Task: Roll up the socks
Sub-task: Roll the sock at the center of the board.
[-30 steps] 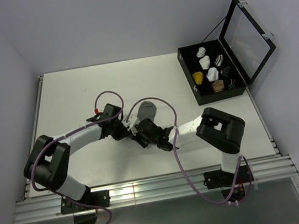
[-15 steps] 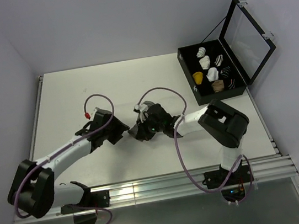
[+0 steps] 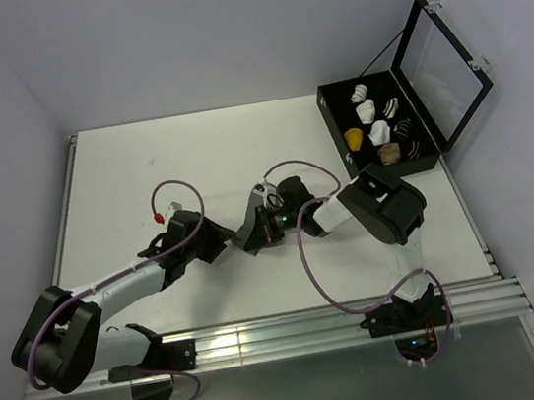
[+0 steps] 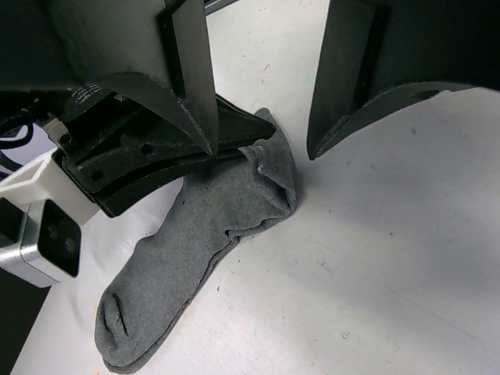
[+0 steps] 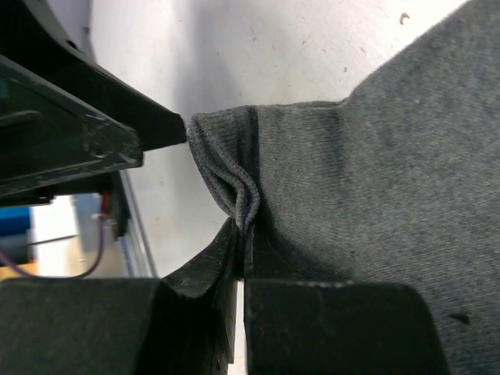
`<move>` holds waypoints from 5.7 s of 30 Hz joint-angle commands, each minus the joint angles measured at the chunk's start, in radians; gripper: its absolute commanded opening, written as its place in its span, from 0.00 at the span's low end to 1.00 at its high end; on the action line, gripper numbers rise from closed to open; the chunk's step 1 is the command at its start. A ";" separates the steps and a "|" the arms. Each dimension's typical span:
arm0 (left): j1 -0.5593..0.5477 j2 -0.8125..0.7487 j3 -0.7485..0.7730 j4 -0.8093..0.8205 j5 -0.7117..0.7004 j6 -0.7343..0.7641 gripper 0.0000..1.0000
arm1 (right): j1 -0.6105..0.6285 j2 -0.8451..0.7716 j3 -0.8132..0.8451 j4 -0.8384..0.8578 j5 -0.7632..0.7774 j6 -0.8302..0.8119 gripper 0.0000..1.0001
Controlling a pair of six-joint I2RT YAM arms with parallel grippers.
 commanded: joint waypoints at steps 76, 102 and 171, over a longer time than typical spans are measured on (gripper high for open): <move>-0.016 0.312 -0.039 0.406 0.067 0.072 0.21 | 0.069 -0.344 0.035 -0.484 0.503 -0.331 0.37; -0.016 0.351 -0.002 0.388 0.112 0.084 0.20 | 0.351 -0.221 0.072 -0.445 0.842 -0.632 0.46; -0.110 0.234 0.148 -0.052 -0.148 0.050 0.04 | -0.040 -0.277 0.107 -0.535 0.176 -0.201 0.40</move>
